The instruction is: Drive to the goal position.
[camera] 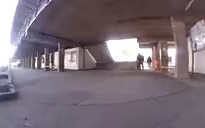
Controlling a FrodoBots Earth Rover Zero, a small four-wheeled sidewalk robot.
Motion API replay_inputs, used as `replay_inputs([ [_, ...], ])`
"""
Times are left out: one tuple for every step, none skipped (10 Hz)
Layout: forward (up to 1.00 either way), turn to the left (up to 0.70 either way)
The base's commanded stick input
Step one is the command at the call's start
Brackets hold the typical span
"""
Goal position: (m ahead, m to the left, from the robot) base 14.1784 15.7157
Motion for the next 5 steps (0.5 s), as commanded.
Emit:
replay_inputs([
  [0.98, 0.01],
  [0.98, 0.01],
  [0.98, 0.01],
  [0.98, 0.01],
  [0.98, 0.01],
])
